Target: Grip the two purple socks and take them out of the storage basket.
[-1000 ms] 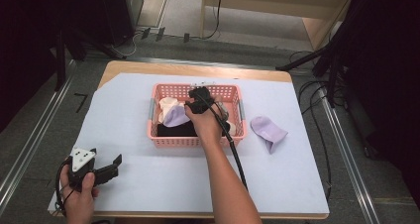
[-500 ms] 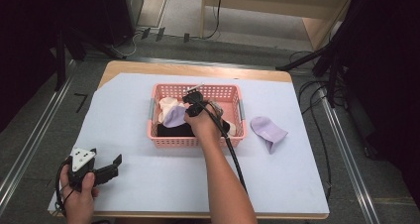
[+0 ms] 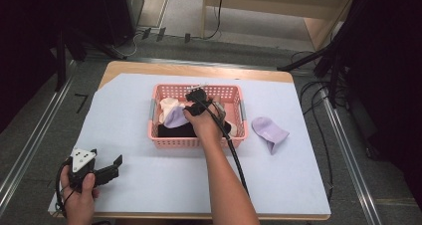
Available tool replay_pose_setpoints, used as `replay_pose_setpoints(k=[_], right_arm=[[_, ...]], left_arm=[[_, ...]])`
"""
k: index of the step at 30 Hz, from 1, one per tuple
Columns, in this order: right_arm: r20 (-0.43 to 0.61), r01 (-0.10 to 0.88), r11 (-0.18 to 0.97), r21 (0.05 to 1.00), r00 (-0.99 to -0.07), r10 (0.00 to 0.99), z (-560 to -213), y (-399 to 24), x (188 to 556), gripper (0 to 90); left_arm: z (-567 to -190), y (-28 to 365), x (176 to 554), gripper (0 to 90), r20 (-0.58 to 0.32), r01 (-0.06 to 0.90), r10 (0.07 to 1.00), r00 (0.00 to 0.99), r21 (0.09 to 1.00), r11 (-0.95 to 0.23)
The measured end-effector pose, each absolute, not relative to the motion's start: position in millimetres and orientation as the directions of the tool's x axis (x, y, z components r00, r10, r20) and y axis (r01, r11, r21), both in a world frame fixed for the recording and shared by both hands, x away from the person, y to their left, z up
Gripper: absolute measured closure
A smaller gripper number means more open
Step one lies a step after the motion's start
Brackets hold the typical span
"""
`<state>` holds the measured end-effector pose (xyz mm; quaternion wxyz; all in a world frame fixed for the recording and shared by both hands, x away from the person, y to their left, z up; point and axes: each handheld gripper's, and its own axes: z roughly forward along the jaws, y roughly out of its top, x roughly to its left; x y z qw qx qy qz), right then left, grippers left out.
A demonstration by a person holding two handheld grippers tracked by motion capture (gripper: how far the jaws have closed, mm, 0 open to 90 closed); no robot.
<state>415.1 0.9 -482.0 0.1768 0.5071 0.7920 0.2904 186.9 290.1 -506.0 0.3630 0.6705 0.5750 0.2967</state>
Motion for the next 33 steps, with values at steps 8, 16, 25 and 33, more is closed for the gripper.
replay_pose_setpoints(k=[8,16,25,33], right_arm=[[0.028,0.755,0.331,0.566,-0.419,0.908,-494,2,418,41.2],[0.076,0.751,0.332,0.571,-0.451,0.889,-487,3,416,82.4],[0.080,0.620,0.199,0.759,-0.392,0.916,-465,-9,408,83.9],[0.097,0.567,0.143,0.811,-0.371,0.923,-463,-18,403,81.9]], left_arm=[[-506,290,187,14.3,-0.017,0.555,0.987,0.160,0.828,-0.076],[-506,290,187,14.2,-0.018,0.553,0.987,0.162,0.829,-0.076],[-506,289,187,14.2,-0.019,0.552,0.987,0.160,0.830,-0.074],[-506,289,187,14.2,-0.018,0.551,0.987,0.160,0.831,-0.075]])
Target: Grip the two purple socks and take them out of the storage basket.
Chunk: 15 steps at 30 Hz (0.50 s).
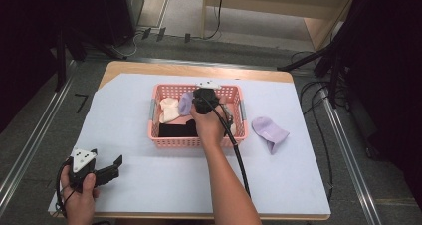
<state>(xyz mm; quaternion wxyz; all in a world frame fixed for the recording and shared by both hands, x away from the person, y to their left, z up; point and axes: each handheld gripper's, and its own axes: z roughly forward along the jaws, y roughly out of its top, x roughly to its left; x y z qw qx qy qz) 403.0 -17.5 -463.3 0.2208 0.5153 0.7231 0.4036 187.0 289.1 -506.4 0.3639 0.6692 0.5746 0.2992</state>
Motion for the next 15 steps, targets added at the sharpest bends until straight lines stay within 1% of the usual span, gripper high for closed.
replay_pose_setpoints(k=[2,3,5,9,11,13,15], right_arm=[[0.099,0.608,0.198,0.769,-0.419,0.903,-468,-13,407,80.3],[0.115,0.621,0.198,0.758,-0.427,0.897,-469,-13,408,78.2],[0.146,0.653,0.192,0.733,-0.426,0.893,-472,-12,410,74.1],[0.168,0.698,0.202,0.687,-0.423,0.891,-477,-9,414,61.5],[0.150,0.714,0.241,0.657,-0.438,0.887,-482,-5,415,54.4],[0.105,0.715,0.288,0.636,-0.451,0.886,-484,-1,416,48.1],[0.063,0.717,0.323,0.617,-0.455,0.888,-487,4,417,44.3]], left_arm=[[-506,289,187,14.3,-0.016,0.554,0.987,0.161,0.829,-0.077],[-506,289,187,14.2,-0.014,0.555,0.987,0.160,0.828,-0.078],[-506,289,187,14.2,-0.016,0.554,0.987,0.161,0.829,-0.077],[-506,289,187,14.2,-0.015,0.554,0.987,0.161,0.829,-0.078],[-506,289,187,14.2,-0.016,0.554,0.987,0.161,0.829,-0.077],[-506,289,187,14.3,-0.017,0.554,0.987,0.162,0.829,-0.077],[-506,289,187,14.3,-0.017,0.554,0.987,0.161,0.829,-0.076]])
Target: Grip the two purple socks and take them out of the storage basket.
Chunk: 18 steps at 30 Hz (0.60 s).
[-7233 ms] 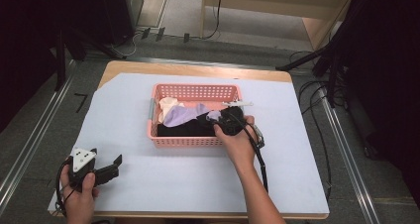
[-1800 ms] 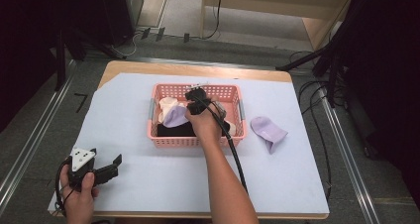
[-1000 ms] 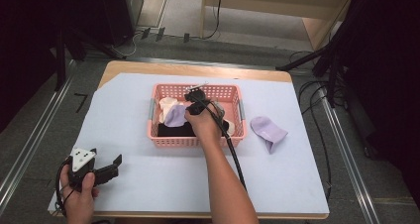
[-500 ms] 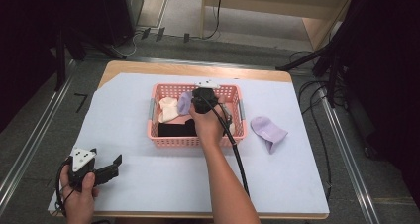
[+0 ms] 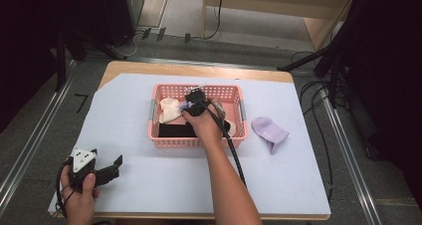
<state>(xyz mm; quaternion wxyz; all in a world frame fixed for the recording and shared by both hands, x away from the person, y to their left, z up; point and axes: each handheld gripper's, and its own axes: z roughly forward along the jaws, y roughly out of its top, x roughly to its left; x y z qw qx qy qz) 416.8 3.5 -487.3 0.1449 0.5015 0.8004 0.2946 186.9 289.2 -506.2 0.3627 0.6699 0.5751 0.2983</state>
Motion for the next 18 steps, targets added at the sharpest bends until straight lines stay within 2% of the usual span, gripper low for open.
replay_pose_setpoints(k=[3,11,13,18], right_arm=[[0.063,0.728,0.343,0.593,-0.466,0.882,-490.9,5.9,417.7,36.7],[0.023,0.722,0.400,0.564,-0.498,0.867,-494.4,12.2,416.9,31.7],[0.022,0.721,0.399,0.567,-0.498,0.867,-494.2,12.2,416.8,35.9],[0.016,0.723,0.385,0.573,-0.480,0.877,-492.2,7.5,417.3,64.0]], left_arm=[[-506.3,289.1,186.9,14.3,-0.017,0.554,0.987,0.161,0.829,-0.076],[-506.3,289.1,186.9,14.3,-0.017,0.554,0.987,0.161,0.829,-0.076],[-506.3,289.2,186.8,14.3,-0.018,0.554,0.987,0.161,0.829,-0.076],[-506.2,289.2,186.9,14.3,-0.018,0.554,0.987,0.160,0.829,-0.075]])
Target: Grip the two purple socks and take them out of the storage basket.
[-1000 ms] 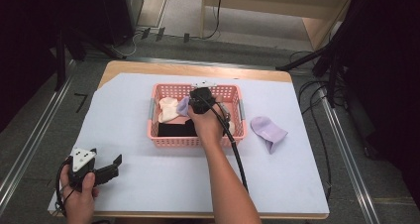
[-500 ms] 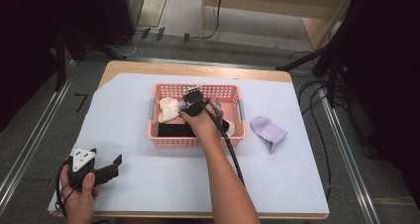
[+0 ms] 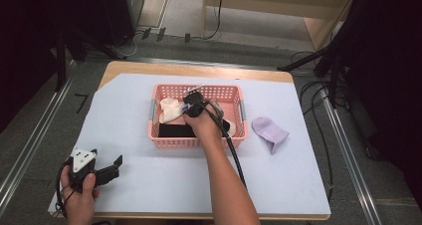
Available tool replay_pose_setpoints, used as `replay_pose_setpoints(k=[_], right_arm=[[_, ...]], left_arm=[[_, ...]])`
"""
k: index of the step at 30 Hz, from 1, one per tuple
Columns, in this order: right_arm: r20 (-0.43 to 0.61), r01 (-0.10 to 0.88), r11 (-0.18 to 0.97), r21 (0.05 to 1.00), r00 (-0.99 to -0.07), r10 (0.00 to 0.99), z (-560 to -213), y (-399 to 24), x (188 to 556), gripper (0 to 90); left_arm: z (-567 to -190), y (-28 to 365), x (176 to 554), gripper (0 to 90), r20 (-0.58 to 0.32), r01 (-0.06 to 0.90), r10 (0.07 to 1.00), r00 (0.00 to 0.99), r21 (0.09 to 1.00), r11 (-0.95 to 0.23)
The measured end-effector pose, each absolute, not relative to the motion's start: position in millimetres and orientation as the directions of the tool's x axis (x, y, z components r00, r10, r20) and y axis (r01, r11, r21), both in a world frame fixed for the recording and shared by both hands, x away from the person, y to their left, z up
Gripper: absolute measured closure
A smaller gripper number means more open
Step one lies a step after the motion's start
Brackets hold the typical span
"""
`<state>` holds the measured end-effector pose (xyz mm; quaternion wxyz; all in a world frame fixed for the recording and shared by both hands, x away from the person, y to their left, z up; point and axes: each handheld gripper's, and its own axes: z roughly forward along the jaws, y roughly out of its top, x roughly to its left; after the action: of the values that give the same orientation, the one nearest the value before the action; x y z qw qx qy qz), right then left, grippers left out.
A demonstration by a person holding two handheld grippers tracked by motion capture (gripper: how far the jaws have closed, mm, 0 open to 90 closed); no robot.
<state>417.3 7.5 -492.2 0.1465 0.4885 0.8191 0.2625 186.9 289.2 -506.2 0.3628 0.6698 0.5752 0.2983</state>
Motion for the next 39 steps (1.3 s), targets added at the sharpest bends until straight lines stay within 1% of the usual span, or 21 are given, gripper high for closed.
replay_pose_setpoints(k=[1,3,5,7,10,15,21,25,32,39], right_arm=[[0.017,0.722,0.386,0.574,-0.482,0.876,-492,6,418,69.3],[0.022,0.733,0.376,0.567,-0.469,0.883,-491,5,418,75.8],[0.023,0.739,0.374,0.560,-0.465,0.885,-489,4,418,79.9],[0.036,0.732,0.363,0.576,-0.467,0.884,-486,2,418,81.9],[0.068,0.710,0.308,0.633,-0.448,0.892,-479,-1,416,82.9],[0.118,0.646,0.211,0.734,-0.426,0.897,-468,-9,411,83.4],[0.141,0.563,0.157,0.811,-0.448,0.883,-458,-16,405,83.5],[0.155,0.537,0.136,0.833,-0.462,0.873,-455,-21,401,83.4],[0.134,0.474,0.137,0.870,-0.494,0.859,-446,-27,395,83.4],[0.121,0.430,0.120,0.895,-0.493,0.862,-437,-37,389,83.4]], left_arm=[[-506,289,187,14.2,-0.018,0.554,0.987,0.161,0.829,-0.075],[-506,289,187,14.3,-0.018,0.553,0.987,0.161,0.830,-0.075],[-506,289,187,14.2,-0.019,0.554,0.987,0.160,0.829,-0.074],[-506,289,187,14.3,-0.018,0.553,0.987,0.161,0.830,-0.075],[-506,290,187,14.3,-0.017,0.554,0.987,0.161,0.829,-0.076],[-506,289,187,14.3,-0.016,0.554,0.987,0.161,0.829,-0.077],[-506,289,187,14.2,-0.016,0.554,0.987,0.160,0.829,-0.076],[-506,289,187,14.2,-0.013,0.556,0.986,0.163,0.827,-0.081],[-506,289,187,14.3,-0.013,0.556,0.987,0.162,0.827,-0.081],[-506,289,187,14.2,-0.012,0.557,0.986,0.163,0.827,-0.083]])
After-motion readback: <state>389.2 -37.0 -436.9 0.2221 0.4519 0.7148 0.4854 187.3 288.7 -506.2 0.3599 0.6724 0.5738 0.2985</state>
